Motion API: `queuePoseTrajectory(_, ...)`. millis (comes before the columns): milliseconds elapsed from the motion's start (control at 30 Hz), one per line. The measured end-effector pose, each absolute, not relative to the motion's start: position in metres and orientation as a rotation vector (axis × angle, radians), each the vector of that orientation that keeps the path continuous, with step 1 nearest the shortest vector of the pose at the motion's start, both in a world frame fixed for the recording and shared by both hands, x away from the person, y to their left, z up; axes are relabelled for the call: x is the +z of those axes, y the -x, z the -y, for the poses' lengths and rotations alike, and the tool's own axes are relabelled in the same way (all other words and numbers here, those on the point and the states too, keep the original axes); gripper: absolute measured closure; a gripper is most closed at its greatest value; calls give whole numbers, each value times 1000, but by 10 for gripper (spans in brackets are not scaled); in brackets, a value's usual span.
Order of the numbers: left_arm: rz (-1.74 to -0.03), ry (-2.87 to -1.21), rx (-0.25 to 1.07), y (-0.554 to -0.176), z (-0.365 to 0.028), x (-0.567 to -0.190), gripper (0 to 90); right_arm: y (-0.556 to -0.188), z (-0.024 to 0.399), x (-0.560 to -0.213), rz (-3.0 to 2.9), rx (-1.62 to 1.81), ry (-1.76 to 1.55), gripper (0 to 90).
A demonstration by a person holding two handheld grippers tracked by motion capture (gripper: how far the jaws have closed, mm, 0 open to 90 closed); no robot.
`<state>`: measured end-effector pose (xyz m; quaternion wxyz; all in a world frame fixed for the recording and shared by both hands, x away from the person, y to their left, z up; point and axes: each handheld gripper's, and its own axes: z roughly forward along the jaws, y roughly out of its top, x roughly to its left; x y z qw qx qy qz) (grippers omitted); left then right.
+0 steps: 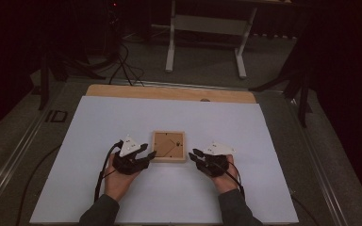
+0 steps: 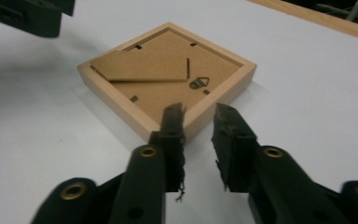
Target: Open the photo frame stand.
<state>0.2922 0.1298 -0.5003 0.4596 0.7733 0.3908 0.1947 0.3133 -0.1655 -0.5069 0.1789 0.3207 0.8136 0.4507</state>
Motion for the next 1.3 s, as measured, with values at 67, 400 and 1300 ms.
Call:
queuePoseTrajectory(67, -957, -1916, 474, -293, -127, -502, 531, -314, 163, -509, -2309, 1287, -905, 802)
queuePoseTrajectory(400, -935, -1931, 430, -304, -114, -511, 529, -319, 150, -519, -2344, 1293, -912, 895)
queuePoseTrajectory(1300, -963, -2063, 487, -327, -93, -522, 464, -318, 143, -526, -2357, 1283, -917, 896)
